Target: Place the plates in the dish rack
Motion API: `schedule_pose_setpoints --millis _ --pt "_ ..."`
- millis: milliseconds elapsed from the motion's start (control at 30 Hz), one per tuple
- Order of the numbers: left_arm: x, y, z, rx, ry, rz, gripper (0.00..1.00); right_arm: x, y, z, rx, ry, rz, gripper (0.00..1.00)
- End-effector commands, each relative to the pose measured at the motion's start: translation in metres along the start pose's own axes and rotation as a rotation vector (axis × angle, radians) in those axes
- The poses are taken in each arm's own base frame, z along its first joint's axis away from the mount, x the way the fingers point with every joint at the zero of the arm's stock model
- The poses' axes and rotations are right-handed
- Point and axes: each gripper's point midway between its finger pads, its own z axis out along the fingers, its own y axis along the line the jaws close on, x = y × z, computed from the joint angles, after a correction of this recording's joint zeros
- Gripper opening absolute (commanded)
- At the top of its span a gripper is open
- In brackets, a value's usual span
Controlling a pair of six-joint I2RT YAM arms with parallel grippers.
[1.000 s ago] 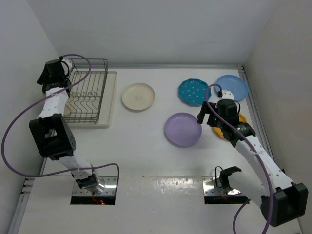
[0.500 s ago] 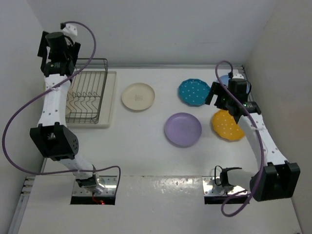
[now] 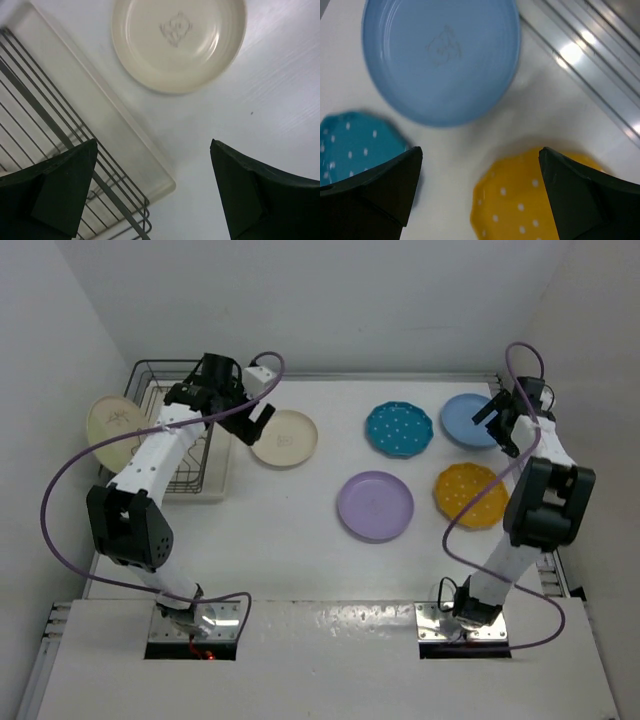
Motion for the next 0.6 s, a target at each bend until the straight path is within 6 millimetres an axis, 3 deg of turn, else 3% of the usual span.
schedule_pose_setpoints --millis 0,33,167,200,233,333,367,433,467,533,567 --pt "0.023 0.004 -0.002 -0.032 0.071 -0.048 1.00 -0.046 0.005 0.032 0.049 -0.085 0.079 1.00" --pt "0.023 0.004 -0.002 -0.032 0.071 -0.063 1.00 -0.057 0.010 0.058 0.057 -0.079 0.086 1.00" --pt "0.038 0.003 0.015 -0.029 0.124 -0.078 1.00 -0.060 0.000 0.098 0.133 -0.077 0.105 1.00" --pt "0.040 0.005 0.014 -0.046 0.132 -0.077 1.00 -0.051 -0.007 0.115 0.151 -0.051 0.117 1.00" --pt "0.043 0.005 0.019 -0.040 0.146 -0.078 1.00 -0.057 -0.005 0.118 0.139 -0.062 0.133 0.98" --pt "0.045 0.008 0.026 -0.045 0.164 -0.070 1.00 -0.045 -0.009 0.136 0.126 -0.021 0.185 0.90" --pt "0.045 0.010 0.029 -0.052 0.169 -0.070 1.00 -0.041 -0.012 0.139 0.131 -0.010 0.199 0.78" --pt "0.044 0.011 0.031 -0.049 0.176 -0.070 1.00 -0.034 -0.014 0.144 0.139 0.000 0.208 0.66" --pt "0.040 0.012 0.030 -0.054 0.166 -0.069 1.00 -0.026 -0.018 0.146 0.147 0.013 0.210 0.53" --pt "0.039 0.013 0.032 -0.054 0.166 -0.069 1.00 -0.025 -0.018 0.147 0.141 0.011 0.216 0.36" --pt "0.039 0.013 0.032 -0.054 0.166 -0.069 1.00 -0.021 -0.021 0.147 0.147 0.017 0.215 0.22"
